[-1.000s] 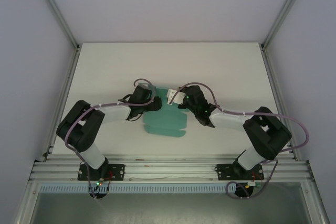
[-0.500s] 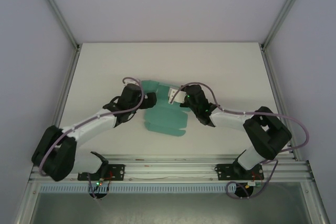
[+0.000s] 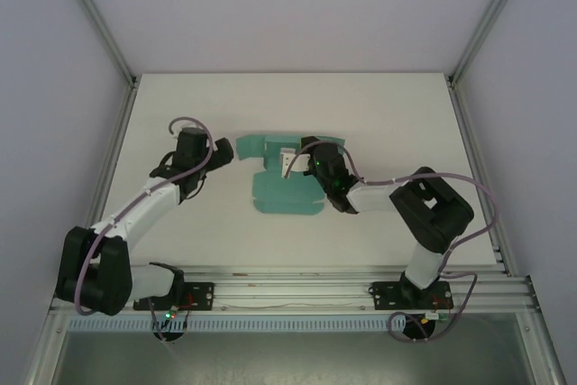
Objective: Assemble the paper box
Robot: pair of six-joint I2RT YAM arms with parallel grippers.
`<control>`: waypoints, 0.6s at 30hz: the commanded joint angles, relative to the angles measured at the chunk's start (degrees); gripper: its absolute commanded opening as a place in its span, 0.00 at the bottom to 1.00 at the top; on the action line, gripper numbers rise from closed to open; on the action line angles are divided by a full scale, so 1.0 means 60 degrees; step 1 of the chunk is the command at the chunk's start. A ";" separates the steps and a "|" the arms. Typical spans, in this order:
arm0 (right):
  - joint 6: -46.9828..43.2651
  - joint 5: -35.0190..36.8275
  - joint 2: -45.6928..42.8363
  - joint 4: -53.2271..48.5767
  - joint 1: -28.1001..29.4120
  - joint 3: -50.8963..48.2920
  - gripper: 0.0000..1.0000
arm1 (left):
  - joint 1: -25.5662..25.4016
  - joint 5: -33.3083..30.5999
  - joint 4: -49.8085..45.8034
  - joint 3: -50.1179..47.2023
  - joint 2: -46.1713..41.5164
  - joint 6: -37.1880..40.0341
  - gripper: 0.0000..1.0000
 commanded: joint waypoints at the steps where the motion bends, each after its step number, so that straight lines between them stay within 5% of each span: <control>1: -0.1045 -0.0054 0.0341 0.1728 0.0035 0.0169 0.00 | 0.0573 0.0543 0.0172 0.0578 0.0532 -0.0366 1.00; 18: -0.0234 -0.0191 0.0303 0.1425 0.0266 -0.0193 0.00 | 0.1032 0.2714 0.1436 0.3260 0.4927 0.1253 1.00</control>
